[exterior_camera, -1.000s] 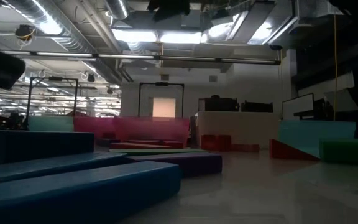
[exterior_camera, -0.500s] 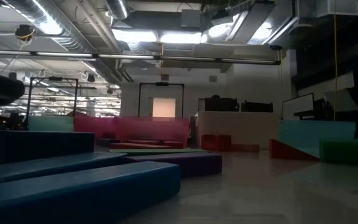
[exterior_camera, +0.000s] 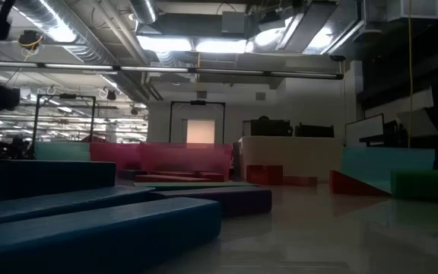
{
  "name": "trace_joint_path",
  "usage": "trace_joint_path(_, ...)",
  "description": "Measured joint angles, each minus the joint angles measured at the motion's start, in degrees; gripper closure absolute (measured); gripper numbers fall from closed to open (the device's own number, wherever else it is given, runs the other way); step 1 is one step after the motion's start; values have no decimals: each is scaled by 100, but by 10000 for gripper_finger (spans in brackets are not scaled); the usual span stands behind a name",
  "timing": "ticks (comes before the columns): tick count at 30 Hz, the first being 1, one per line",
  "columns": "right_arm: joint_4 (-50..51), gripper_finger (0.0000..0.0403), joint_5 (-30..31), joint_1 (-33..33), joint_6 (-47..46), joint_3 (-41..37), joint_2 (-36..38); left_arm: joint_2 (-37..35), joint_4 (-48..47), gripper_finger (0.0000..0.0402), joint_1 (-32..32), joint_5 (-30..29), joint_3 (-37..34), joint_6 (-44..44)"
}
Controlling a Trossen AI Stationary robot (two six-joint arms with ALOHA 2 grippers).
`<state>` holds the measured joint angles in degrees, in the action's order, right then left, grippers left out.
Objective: Sort blocks
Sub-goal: Put the blue block into the left pink bin
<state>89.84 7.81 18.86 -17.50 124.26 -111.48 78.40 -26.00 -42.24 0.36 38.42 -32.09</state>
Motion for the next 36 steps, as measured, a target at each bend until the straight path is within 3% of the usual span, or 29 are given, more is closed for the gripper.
trace_joint_path(5,17,181,-396,192,-683,-891,-1,-573,10,320,92,-152,244,-516)
trace_joint_path(8,12,181,-680,290,-1198,-1533,-3,-901,24,320,280,-615,357,-576)
trace_joint_path(12,-20,181,-1028,408,-1864,-2335,-5,-1308,1,320,707,-1700,373,-327)
trace_joint_path(18,-562,181,-1571,489,-2314,-3204,-9,-1671,-50,317,1647,-3799,380,384)
trace_joint_path(21,-1064,181,-1743,533,-2445,-3518,-9,-1695,-47,315,2224,-4370,380,699)
trace_joint_path(26,-1594,181,-1682,570,-2634,-3897,-11,-1667,-162,315,3270,-4504,318,1190)
trace_joint_path(31,-1652,181,-1247,565,-2869,-4079,-9,-1667,-353,314,4422,-4743,316,1612)
trace_joint_path(36,-1764,181,-1282,550,-2905,-4215,-9,-1654,-345,314,5515,-4607,316,1903)
